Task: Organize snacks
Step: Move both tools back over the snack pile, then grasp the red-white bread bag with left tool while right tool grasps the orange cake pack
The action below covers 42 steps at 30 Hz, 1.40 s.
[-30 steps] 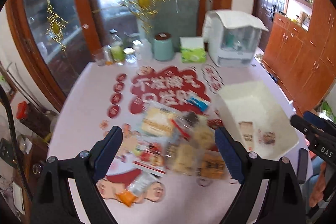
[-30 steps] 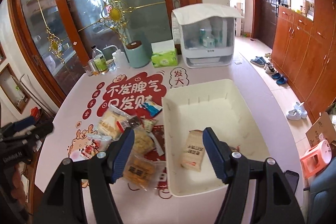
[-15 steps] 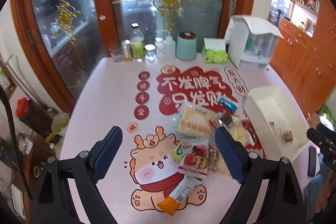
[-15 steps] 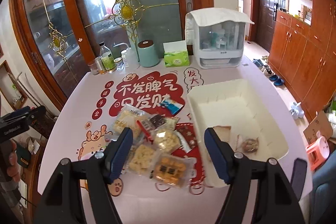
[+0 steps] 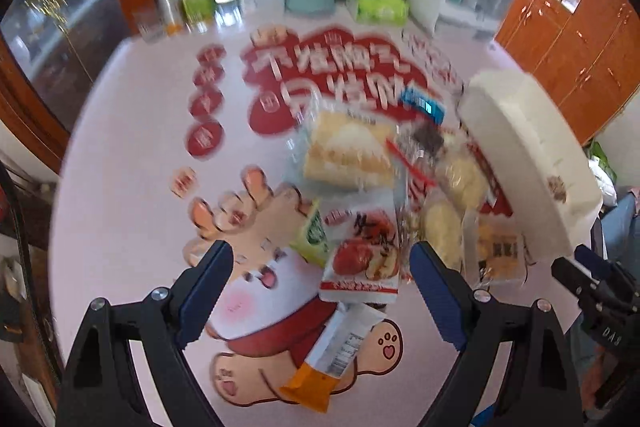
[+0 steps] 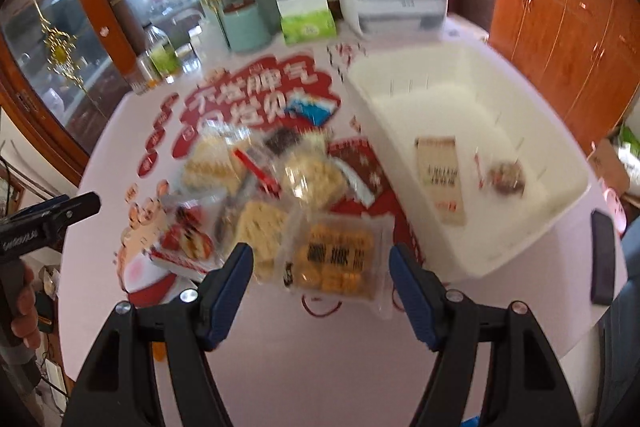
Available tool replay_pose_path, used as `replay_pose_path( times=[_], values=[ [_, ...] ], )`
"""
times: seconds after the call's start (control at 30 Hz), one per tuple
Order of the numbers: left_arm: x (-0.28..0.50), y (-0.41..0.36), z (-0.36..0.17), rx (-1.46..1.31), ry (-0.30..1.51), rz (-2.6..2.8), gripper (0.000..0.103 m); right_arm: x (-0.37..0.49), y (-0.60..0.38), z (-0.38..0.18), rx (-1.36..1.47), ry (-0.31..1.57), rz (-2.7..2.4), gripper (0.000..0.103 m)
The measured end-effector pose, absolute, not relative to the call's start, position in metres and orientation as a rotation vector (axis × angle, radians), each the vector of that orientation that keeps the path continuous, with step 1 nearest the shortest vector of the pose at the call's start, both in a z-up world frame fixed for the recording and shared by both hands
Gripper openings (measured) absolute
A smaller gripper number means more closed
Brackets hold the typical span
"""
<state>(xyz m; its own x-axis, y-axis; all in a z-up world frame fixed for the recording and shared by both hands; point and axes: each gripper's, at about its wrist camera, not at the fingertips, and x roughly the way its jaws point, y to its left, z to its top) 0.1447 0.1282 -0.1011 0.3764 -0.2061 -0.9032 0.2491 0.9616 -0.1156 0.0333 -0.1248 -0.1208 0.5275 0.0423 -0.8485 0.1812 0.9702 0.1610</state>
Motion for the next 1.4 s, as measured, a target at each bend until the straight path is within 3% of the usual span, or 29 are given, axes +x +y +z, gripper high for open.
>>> replay_pose_path(
  times=[0.2,0.53,1.17,1.23,1.3,1.37,1.4],
  values=[
    [0.153,0.117,-0.152,0.062,1.250,-0.309,0.089,0.049,-0.125,-0.164,0.313,1.104,-0.084,0.072],
    [0.169,0.116,-0.185,0.002,1.326,-0.324,0.089,0.075,-0.129,-0.195,0.357,1.130,-0.151,0.096],
    [0.187,0.082,-0.214,-0.017,1.375,-0.336,0.089,0.106,-0.139,-0.239,0.367,1.235,-0.158,0.103],
    [0.187,0.084,-0.214,-0.039,1.375,-0.354,0.082,0.106,-0.137,-0.239,0.360,1.234,-0.154,0.103],
    [0.185,0.089,-0.215,-0.099,1.392,-0.393,0.064,0.105,-0.136,-0.238,0.362,1.231,-0.144,0.101],
    [0.182,0.094,-0.216,-0.136,1.393,-0.399,0.060,0.104,-0.133,-0.234,0.355,1.223,-0.116,0.089],
    [0.179,0.096,-0.215,-0.137,1.380,-0.395,0.055,0.104,-0.132,-0.233,0.349,1.222,-0.115,0.087]
  ],
)
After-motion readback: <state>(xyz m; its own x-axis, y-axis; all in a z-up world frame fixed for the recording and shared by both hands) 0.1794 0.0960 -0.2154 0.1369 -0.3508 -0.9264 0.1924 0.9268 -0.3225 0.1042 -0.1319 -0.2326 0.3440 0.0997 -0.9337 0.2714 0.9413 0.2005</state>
